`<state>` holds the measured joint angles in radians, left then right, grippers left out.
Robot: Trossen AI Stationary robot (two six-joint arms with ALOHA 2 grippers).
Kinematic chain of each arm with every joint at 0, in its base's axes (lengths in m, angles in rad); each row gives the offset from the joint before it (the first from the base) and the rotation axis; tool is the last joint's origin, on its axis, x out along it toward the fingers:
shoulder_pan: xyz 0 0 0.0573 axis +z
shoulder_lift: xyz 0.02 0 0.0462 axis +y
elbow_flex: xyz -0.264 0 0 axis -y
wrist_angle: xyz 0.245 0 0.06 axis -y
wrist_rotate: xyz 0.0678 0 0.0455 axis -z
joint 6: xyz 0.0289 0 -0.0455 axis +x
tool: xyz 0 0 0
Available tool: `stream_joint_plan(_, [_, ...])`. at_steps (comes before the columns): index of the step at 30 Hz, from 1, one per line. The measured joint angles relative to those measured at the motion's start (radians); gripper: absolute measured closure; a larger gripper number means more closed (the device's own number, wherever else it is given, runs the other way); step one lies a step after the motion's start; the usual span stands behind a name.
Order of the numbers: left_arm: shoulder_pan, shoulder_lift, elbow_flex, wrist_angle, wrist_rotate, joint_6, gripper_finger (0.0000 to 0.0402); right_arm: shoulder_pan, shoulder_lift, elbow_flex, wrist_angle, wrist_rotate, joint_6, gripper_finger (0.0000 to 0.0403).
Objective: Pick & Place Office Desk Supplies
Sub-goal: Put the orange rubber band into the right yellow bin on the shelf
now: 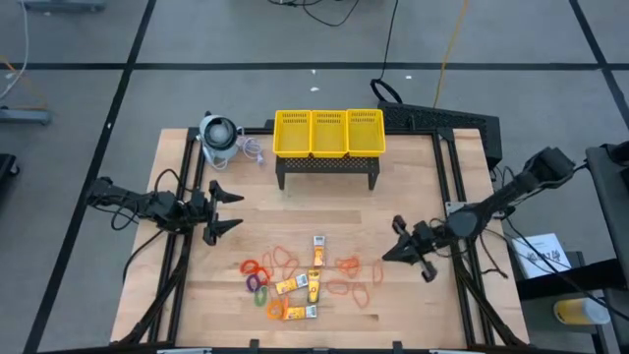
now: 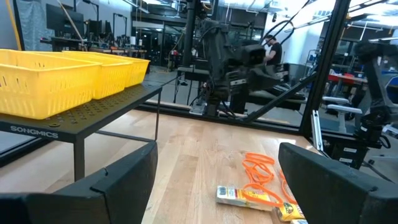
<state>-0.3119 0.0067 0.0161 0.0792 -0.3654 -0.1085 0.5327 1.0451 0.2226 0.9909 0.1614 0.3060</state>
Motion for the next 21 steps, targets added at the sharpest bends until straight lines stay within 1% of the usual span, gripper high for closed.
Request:
stream_joint_plan(3, [0.0, 0.0, 0.0, 0.0, 0.0, 0.0, 0.0062, 0.0, 0.117, 0.091, -0.085, 0.019, 0.013, 0.0364])
stream_joint_plan(5, [0.0, 0.0, 0.0, 0.0, 0.0, 0.0, 0.0062, 0.0, 0.172, 0.16, -0.144, 0.019, 0.012, 0.0328])
stream_joint_plan(7, [0.0, 0.0, 0.0, 0.0, 0.0, 0.0, 0.0062, 0.0, 0.217, 0.224, -0.241, 0.021, -0.008, 0.0287])
stream_joint_plan(10, [0.0, 0.0, 0.0, 0.0, 0.0, 0.0, 0.0062, -0.001, 0.269, 0.305, -0.48, 0.027, -0.044, 0.0227])
stream_joint_plan(11, [0.0, 0.0, 0.0, 0.0, 0.0, 0.0, 0.0062, -0.004, 0.279, 0.327, -0.571, 0.029, -0.049, 0.021])
stream_joint_plan(13, [0.0, 0.0, 0.0, 0.0, 0.0, 0.0, 0.0062, -0.01, 0.303, 0.361, -0.738, 0.067, -0.042, 0.0185])
stream_joint_plan(16, [0.0, 0.0, 0.0, 0.0, 0.0, 0.0, 0.0062, -0.012, 0.34, 0.361, -0.899, 0.139, -0.007, 0.0169])
stream_joint_plan(19, [0.0, 0.0, 0.0, 0.0, 0.0, 0.0, 0.0062, -0.012, 0.369, 0.354, -0.955, 0.18, 0.025, 0.0172])
stream_joint_plan(21, [0.0, 0.0, 0.0, 0.0, 0.0, 0.0, 0.0062, -0.012, 0.387, 0.343, -0.966, 0.177, 0.052, 0.0179])
